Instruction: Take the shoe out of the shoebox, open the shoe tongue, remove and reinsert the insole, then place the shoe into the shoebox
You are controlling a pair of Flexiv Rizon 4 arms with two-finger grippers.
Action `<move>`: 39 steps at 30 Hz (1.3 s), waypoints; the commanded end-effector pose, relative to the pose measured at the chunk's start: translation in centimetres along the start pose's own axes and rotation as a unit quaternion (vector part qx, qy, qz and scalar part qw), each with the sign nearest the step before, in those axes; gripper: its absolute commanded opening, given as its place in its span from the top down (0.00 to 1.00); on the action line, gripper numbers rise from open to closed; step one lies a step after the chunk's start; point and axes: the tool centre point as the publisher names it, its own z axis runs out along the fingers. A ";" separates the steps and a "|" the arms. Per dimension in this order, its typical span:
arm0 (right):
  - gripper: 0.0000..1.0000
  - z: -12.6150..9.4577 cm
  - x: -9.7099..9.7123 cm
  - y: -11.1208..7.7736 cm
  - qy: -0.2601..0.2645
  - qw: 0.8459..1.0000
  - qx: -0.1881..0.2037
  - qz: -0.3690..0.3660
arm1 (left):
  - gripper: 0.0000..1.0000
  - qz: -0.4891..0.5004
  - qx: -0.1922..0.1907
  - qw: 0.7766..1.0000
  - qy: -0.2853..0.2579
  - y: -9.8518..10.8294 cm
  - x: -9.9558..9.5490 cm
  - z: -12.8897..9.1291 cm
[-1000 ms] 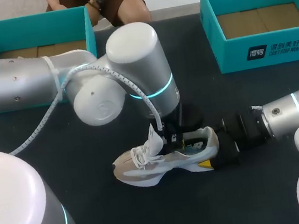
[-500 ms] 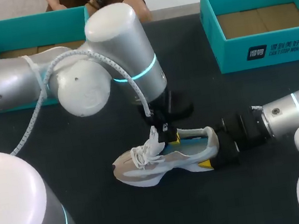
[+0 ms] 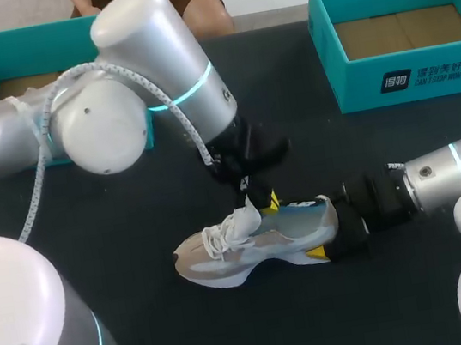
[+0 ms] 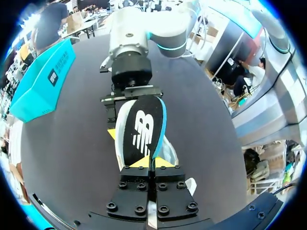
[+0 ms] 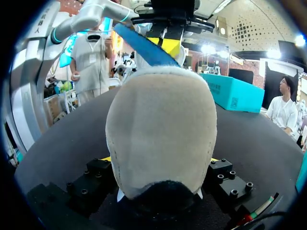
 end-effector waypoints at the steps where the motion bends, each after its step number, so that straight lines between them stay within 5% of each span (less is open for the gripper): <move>1: 1.00 0.3 0.0 -0.2 0.000 1.000 0.003 0.000 | 1.00 -0.001 0.016 1.000 -0.006 0.3 0.5 -1.2; 15: 1.00 0.3 0.0 -0.2 0.000 1.000 0.003 0.000 | 1.00 -0.004 0.051 0.998 0.023 -2.5 0.6 0.7; 23: 1.00 0.3 0.0 -0.2 0.000 1.000 0.003 0.000 | 0.99 -0.011 0.046 0.998 0.034 -2.4 0.3 1.9; 26: 1.00 0.3 0.0 -0.2 0.000 1.000 0.003 0.000 | 0.73 -0.011 0.045 0.998 0.034 -2.3 0.5 1.9; 29: 1.00 0.3 0.0 -0.2 0.000 1.000 0.003 0.000 | 0.57 -0.005 0.048 0.998 0.031 -2.3 0.7 1.6; 39: 1.00 0.3 0.0 -0.2 0.000 1.000 0.003 0.000 | 0.50 0.032 0.042 0.999 -0.001 -2.5 1.8 1.7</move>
